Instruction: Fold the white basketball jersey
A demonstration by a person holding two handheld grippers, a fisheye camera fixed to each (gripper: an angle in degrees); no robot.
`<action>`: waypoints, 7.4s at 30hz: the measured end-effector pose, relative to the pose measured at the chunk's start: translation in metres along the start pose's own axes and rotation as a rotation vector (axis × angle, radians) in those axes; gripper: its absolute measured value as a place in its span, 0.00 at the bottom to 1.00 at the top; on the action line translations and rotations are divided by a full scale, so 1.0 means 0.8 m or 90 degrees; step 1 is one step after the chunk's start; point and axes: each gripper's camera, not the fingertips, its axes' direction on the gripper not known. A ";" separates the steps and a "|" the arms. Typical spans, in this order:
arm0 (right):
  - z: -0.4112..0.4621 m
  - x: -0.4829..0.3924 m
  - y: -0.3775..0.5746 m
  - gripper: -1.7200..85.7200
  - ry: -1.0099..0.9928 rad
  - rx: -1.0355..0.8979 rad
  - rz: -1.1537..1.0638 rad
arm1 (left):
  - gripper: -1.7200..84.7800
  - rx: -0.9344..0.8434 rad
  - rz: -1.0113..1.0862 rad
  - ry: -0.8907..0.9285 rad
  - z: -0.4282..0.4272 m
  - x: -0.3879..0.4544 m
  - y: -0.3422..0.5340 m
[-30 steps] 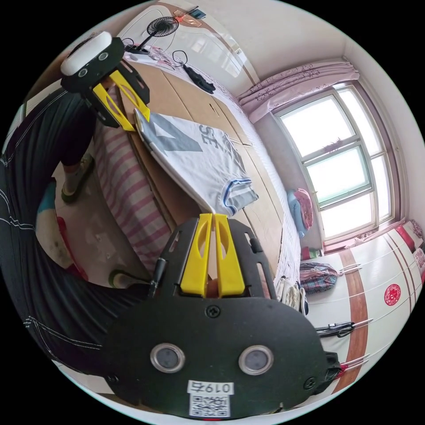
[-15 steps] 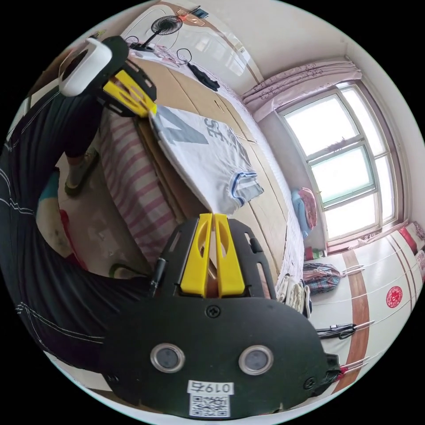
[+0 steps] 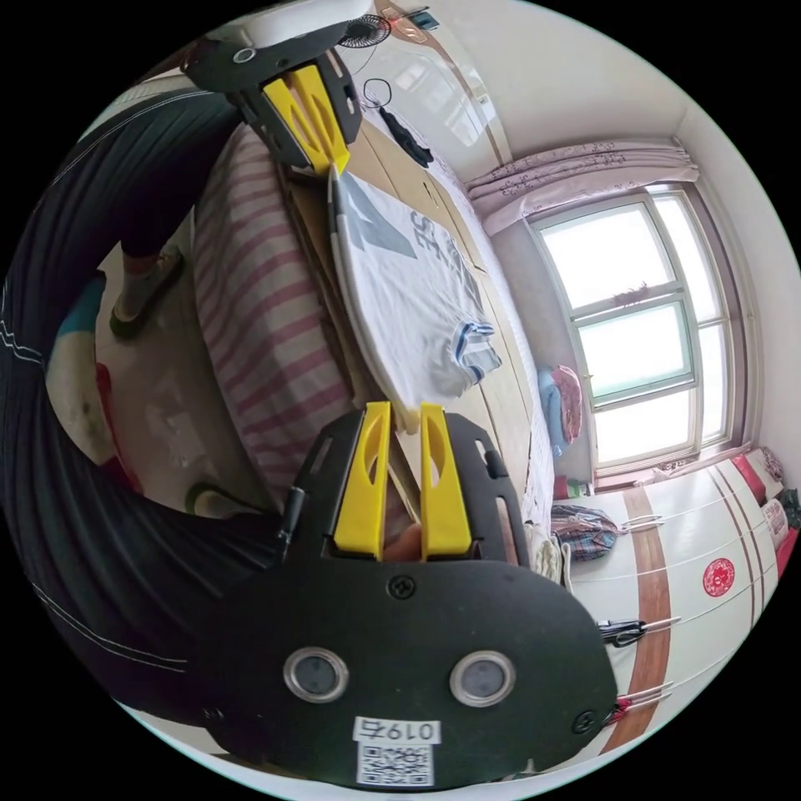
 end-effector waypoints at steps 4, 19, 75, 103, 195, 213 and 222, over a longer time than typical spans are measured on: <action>-0.006 -0.026 -0.032 0.09 0.024 -0.004 -0.006 | 0.03 0.004 -0.011 0.009 0.002 -0.010 -0.002; -0.103 -0.090 -0.179 0.02 0.053 -0.015 -0.084 | 0.03 0.042 -0.020 0.025 0.002 -0.083 -0.002; -0.244 0.326 -1.026 0.01 -0.478 -0.165 -0.047 | 0.03 -0.048 0.289 0.518 0.512 -0.667 -0.337; -0.600 0.465 -0.811 0.08 -0.555 0.303 0.585 | 0.12 0.263 -0.438 0.738 0.696 -0.879 0.018; -0.849 0.631 -0.768 0.02 -0.654 0.092 0.654 | 0.03 -0.092 -0.253 0.693 0.602 -0.647 -0.715; -0.864 0.670 -0.779 0.02 -0.708 0.057 0.712 | 0.03 -0.092 -0.278 0.704 0.625 -0.633 -0.741; -0.884 0.715 -0.754 0.02 -0.776 0.139 0.773 | 0.05 -0.072 -0.275 0.725 0.643 -0.644 -0.726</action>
